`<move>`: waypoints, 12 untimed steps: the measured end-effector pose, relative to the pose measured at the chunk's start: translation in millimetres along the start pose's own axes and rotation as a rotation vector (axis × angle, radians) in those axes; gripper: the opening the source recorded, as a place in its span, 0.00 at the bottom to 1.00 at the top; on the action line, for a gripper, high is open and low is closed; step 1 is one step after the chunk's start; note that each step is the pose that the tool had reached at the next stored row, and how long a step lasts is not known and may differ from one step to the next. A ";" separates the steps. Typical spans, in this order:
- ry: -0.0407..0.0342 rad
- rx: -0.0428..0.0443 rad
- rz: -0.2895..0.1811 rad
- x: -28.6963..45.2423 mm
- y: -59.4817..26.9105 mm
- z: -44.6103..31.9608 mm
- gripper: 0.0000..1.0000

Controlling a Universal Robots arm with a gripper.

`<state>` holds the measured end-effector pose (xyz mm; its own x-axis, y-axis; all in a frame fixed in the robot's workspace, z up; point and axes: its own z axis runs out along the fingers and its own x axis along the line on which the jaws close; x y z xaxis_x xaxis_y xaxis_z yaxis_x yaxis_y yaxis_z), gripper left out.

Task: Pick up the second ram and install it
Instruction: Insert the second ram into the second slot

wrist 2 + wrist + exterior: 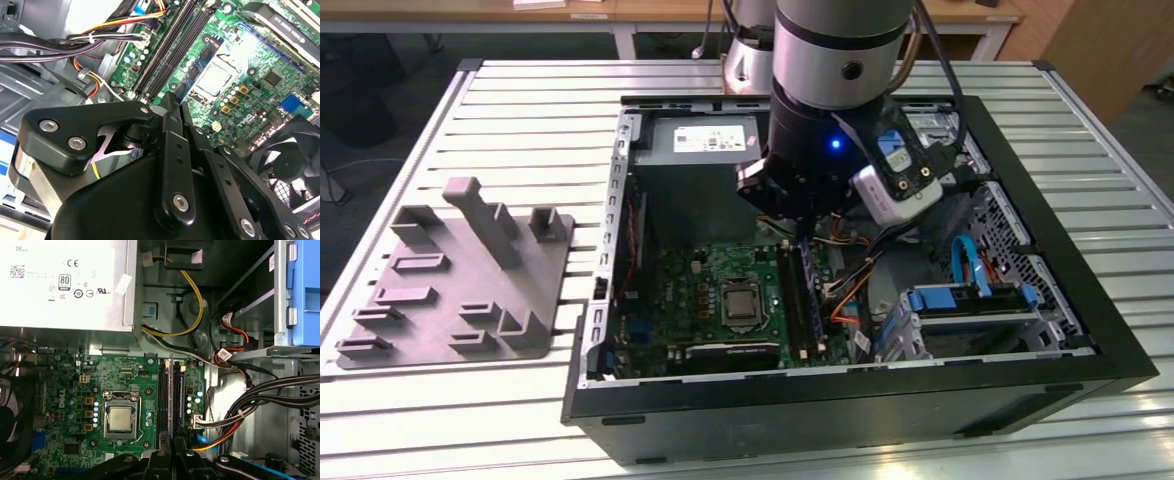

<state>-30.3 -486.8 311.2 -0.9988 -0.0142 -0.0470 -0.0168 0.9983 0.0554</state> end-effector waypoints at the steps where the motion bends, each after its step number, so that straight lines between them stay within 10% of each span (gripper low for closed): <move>1: 0.0000 -0.0001 0.000 0.0 0.0 0.3 0.14; 12: 0.0000 0.0000 0.000 0.1 -0.2 3.0 0.14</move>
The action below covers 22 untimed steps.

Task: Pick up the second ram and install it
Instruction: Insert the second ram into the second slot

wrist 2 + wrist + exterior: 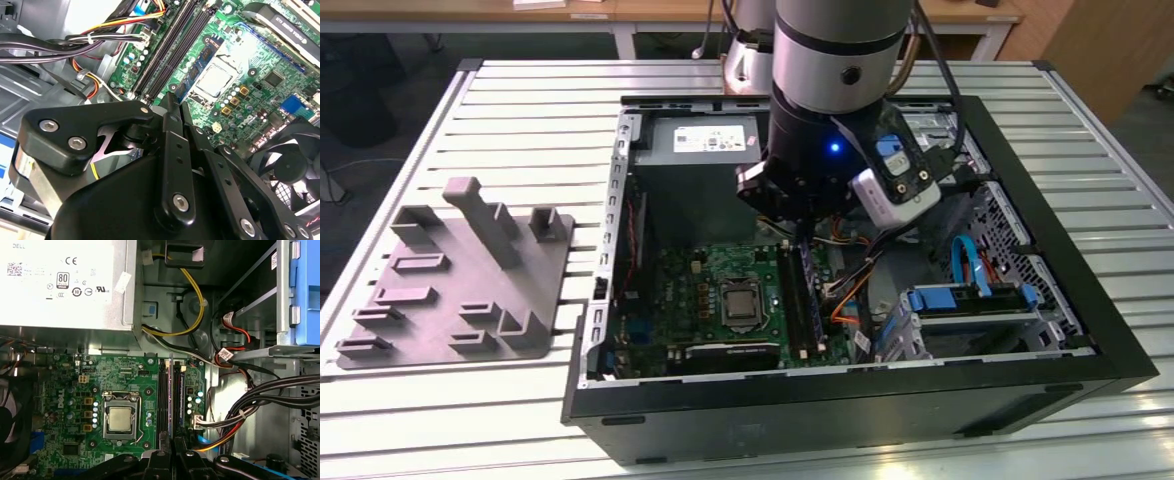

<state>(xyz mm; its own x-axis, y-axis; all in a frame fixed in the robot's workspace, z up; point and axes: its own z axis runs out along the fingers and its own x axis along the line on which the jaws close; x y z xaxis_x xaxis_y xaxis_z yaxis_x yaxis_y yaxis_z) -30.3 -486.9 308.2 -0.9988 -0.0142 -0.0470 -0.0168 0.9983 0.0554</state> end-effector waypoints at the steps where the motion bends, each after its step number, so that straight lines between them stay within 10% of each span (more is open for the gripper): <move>1: 0.0000 0.0000 0.000 0.0 0.0 0.3 0.14; 22: 0.0000 0.0001 0.000 0.4 -0.6 7.5 0.14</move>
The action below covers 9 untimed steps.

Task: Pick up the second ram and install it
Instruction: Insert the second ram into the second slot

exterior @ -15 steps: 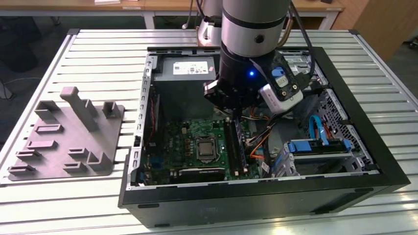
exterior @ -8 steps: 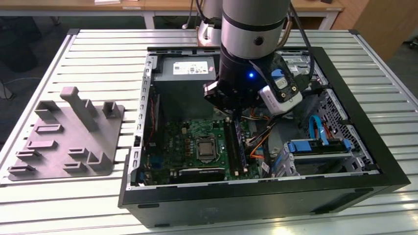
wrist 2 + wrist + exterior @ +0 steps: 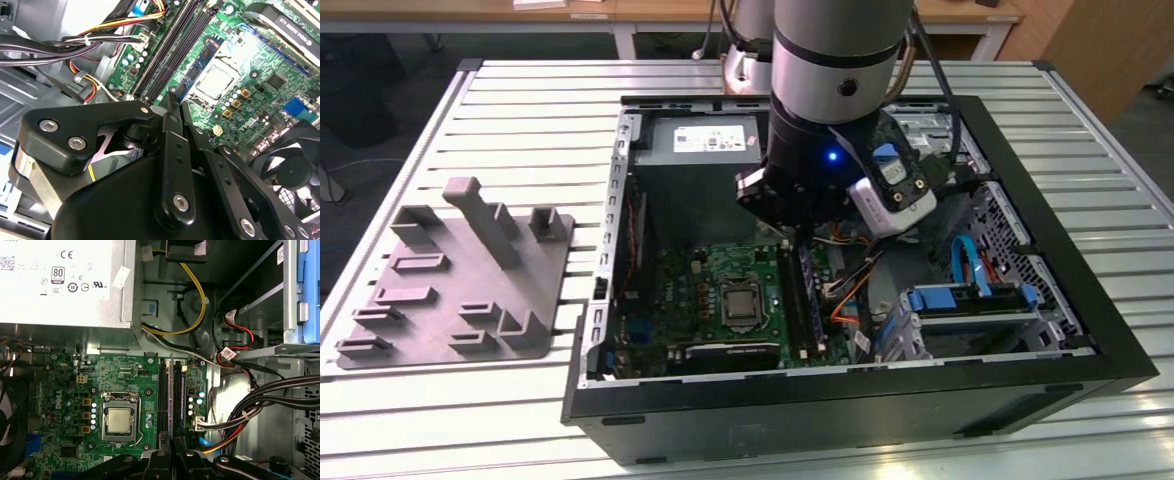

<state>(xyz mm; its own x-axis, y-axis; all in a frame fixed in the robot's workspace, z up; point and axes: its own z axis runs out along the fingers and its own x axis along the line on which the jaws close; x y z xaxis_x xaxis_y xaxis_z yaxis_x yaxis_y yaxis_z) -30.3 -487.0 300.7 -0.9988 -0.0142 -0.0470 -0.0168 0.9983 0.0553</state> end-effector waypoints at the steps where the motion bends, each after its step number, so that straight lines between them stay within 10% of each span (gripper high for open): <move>1: 0.0000 0.0000 0.000 0.0 -0.1 0.3 0.14; 9: 0.0000 0.0000 0.000 0.1 -0.7 2.1 0.14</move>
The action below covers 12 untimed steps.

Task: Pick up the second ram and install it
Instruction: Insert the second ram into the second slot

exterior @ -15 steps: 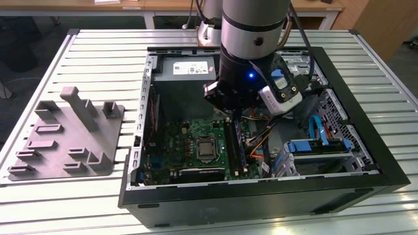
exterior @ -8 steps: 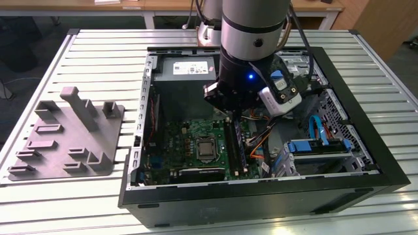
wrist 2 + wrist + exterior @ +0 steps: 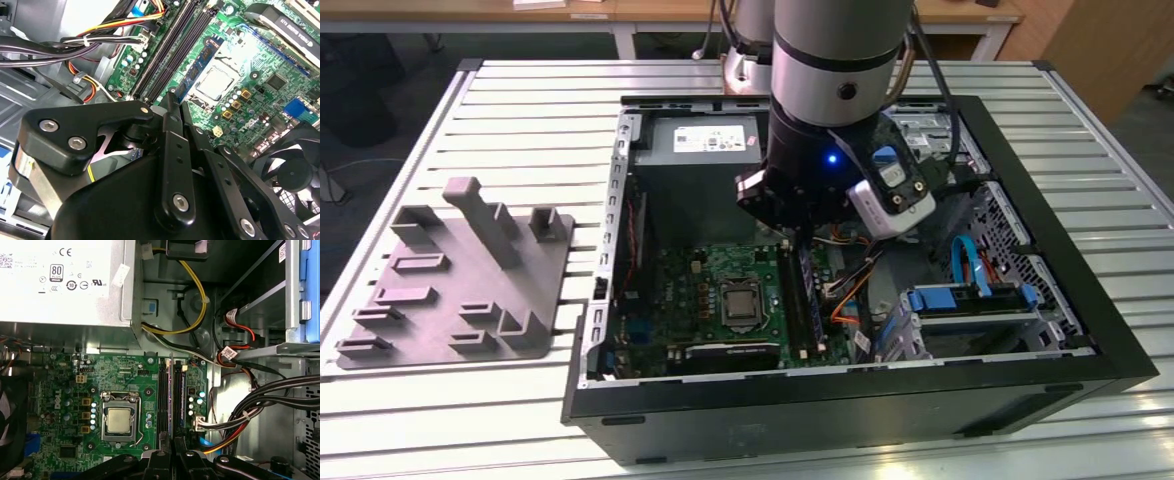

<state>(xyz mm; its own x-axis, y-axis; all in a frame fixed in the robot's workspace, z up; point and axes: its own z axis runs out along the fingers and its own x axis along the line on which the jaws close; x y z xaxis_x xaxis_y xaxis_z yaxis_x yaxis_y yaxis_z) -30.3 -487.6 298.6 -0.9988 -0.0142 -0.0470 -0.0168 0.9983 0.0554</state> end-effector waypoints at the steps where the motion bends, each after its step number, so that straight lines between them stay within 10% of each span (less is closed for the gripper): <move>1: 0.0000 0.0001 0.000 0.0 -0.1 0.2 0.14; 12: 0.0000 0.0000 0.000 0.1 -0.9 2.6 0.14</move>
<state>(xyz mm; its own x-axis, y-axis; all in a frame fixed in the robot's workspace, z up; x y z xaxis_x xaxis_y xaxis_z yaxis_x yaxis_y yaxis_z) -30.3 -488.4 296.0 -0.9988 -0.0142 -0.0470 -0.0168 0.9983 0.0554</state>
